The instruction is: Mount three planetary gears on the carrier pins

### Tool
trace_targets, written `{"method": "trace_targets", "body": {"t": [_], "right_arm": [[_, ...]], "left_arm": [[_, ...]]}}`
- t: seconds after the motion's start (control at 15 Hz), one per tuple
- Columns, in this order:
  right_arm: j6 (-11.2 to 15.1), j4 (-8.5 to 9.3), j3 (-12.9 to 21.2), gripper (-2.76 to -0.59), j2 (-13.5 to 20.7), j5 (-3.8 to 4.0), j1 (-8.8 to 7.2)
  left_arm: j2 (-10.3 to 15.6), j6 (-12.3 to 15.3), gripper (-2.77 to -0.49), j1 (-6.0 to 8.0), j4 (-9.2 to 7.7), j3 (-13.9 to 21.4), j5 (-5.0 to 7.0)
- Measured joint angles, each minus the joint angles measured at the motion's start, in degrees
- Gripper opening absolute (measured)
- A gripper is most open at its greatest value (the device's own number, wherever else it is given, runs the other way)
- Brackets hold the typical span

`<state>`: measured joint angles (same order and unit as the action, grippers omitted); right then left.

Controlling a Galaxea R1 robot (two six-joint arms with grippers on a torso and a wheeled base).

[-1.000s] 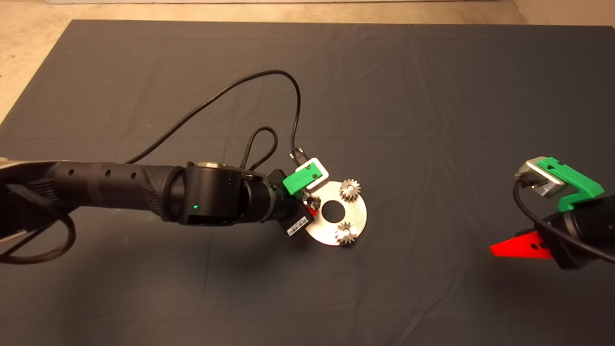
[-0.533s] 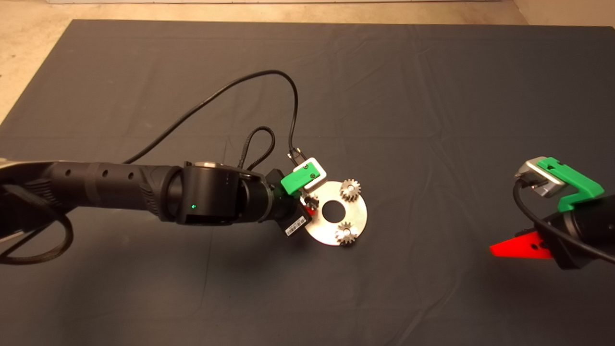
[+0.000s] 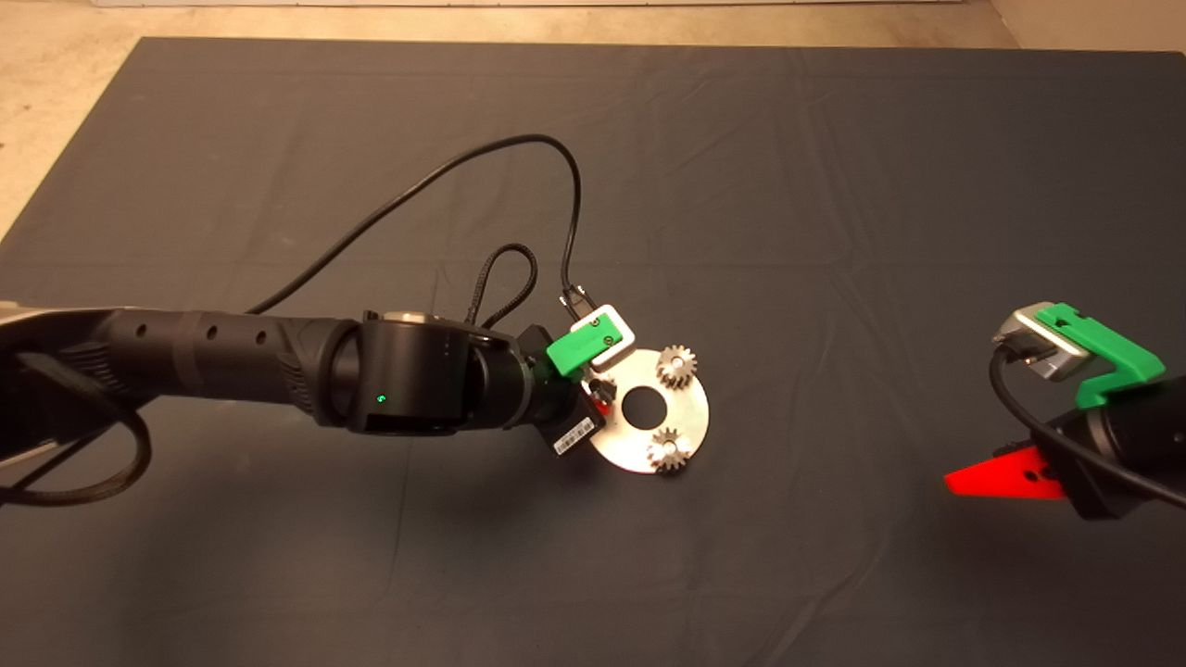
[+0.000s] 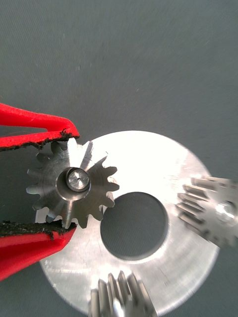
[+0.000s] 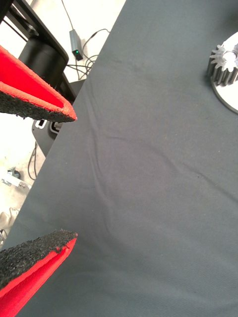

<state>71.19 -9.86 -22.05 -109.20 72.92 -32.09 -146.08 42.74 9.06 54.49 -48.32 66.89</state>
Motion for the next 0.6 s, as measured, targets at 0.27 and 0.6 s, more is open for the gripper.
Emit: {"method": "trace_targets", "body": {"t": [0.27, 0.6], "right_arm": [[0.0, 0.05, 0.0, -1.75, 0.0, -0.24, 0.0], [0.0, 0.05, 0.0, -1.75, 0.0, -0.53, 0.0]], "left_arm": [[-0.3, 0.0, -2.73, -0.45, -0.03, -0.5, 0.23], [-0.2, 0.0, -2.73, -0.47, -0.06, -0.5, 0.34]]}}
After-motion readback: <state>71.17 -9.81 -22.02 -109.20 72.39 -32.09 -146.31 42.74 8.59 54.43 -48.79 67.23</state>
